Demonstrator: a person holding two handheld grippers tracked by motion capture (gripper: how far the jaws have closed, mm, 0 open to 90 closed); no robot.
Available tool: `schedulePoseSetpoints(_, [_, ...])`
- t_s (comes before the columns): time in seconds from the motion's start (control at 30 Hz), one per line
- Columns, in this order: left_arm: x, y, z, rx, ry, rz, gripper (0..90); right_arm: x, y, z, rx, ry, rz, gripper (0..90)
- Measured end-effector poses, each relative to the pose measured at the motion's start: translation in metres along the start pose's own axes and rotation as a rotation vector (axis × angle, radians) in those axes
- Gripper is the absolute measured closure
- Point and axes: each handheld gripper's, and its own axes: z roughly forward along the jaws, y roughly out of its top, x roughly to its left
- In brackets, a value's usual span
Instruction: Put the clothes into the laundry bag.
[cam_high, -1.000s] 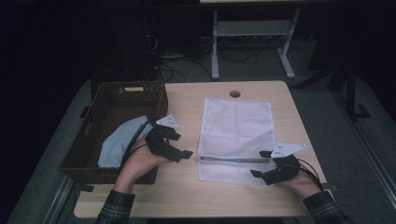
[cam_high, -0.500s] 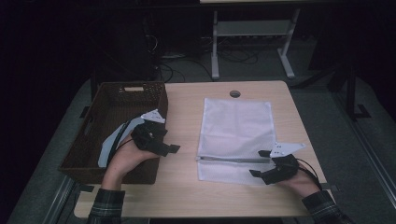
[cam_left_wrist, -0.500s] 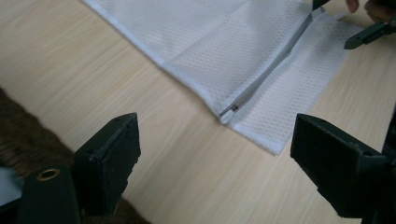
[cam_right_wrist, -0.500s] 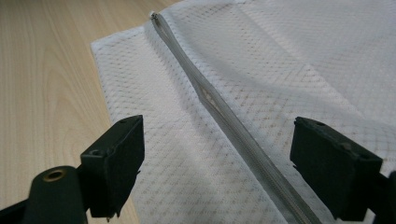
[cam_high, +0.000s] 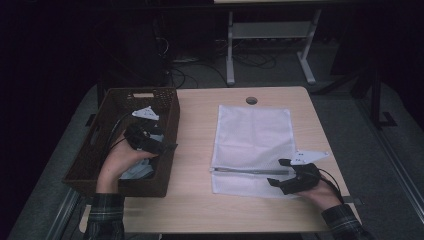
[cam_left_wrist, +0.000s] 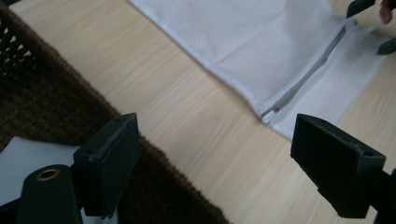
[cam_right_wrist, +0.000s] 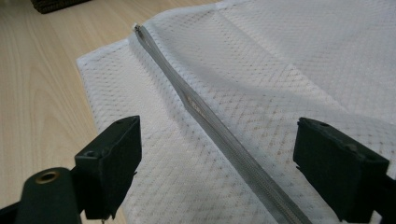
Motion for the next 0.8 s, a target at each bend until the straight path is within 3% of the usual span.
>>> schedulePoseSetpoints(0.37, [0.019, -0.015, -0.006, 0.026, 0.089, -0.034, 13.7, 0.004, -0.005, -0.004, 0.011, -0.016, -0.014, 14.5])
schedulePoseSetpoints(0.67, [0.042, -0.031, -0.011, 0.038, 0.17, -0.093, 8.2, 0.006, -0.007, -0.001, 0.023, -0.007, -0.025, 14.5])
schedulePoseSetpoints(0.8, [0.055, -0.04, -0.009, 0.073, 0.211, -0.115, 5.1, 0.005, -0.006, -0.002, 0.02, -0.006, -0.026, 14.5])
